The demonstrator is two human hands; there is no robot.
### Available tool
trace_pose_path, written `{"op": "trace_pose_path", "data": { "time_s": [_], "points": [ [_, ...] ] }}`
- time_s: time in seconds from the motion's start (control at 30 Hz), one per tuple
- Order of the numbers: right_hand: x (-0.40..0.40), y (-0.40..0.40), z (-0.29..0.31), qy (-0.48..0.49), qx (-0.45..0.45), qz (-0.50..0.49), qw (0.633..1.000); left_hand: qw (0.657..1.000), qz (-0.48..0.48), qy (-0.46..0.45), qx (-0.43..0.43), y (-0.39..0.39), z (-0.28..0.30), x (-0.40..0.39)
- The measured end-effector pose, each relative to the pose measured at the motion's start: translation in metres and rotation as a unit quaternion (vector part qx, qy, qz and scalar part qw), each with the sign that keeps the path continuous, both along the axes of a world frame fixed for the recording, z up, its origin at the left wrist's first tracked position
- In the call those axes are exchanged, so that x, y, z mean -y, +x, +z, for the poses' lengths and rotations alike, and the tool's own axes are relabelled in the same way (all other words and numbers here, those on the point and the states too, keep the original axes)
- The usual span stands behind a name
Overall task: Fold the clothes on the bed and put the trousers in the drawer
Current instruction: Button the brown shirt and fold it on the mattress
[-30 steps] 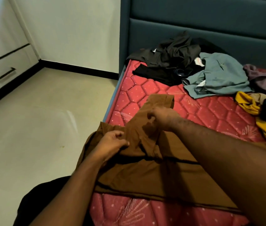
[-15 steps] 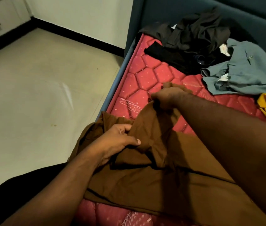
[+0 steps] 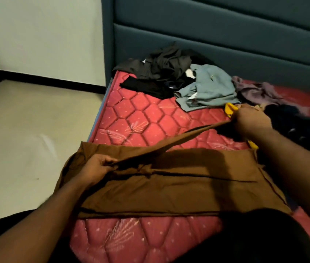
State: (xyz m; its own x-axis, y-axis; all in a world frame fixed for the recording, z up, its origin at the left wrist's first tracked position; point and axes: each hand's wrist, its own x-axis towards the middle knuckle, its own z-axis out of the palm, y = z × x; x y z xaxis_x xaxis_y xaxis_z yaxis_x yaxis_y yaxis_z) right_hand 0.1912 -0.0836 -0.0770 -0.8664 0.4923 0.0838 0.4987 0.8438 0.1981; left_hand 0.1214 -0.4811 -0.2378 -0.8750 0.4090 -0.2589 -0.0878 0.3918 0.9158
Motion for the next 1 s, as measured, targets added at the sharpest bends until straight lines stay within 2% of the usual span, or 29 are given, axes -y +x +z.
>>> {"op": "trace_pose_path", "data": {
  "time_s": [0.13,0.23,0.33,0.5,0.57,0.63,0.7,0.73,0.83,0.9,1.0],
  "points": [
    [-0.01,0.121,-0.008,-0.217,-0.005,-0.038,0.975,0.997,-0.071,0.002,0.018,0.014,0.019,0.011],
    [-0.016,0.178,-0.014,-0.249,0.003,-0.031,0.968,0.991,-0.13,-0.019,0.035,0.022,0.03,0.015],
    [-0.019,0.202,-0.005,-0.323,0.093,-0.003,0.942,0.974,-0.198,-0.11,0.031,0.027,0.04,0.016],
    [-0.044,0.158,0.013,-0.241,0.251,0.041,0.937,0.96,-0.196,-0.199,-0.032,0.001,0.058,0.003],
    [-0.06,0.128,0.003,-0.207,0.261,0.016,0.943,0.955,-0.166,-0.227,-0.09,-0.012,0.061,-0.011],
    [-0.081,0.102,-0.02,-0.174,0.206,-0.018,0.963,0.943,-0.144,-0.259,-0.155,-0.02,0.06,-0.036],
    [-0.093,0.087,-0.049,-0.179,0.103,-0.045,0.977,0.932,-0.131,-0.283,-0.185,-0.023,0.06,-0.059],
    [-0.098,0.082,-0.067,-0.21,0.053,-0.064,0.974,0.932,-0.13,-0.29,-0.172,-0.026,0.057,-0.073],
    [-0.095,0.078,-0.117,-0.314,-0.062,-0.16,0.934,0.932,-0.162,-0.304,-0.117,-0.03,0.052,-0.113],
    [-0.092,0.082,-0.142,-0.313,-0.096,-0.211,0.921,0.92,-0.202,-0.32,-0.103,-0.031,0.044,-0.142],
    [-0.1,0.08,-0.155,-0.301,-0.069,-0.258,0.916,0.902,-0.242,-0.348,-0.087,-0.024,0.036,-0.181]
  ]
}}
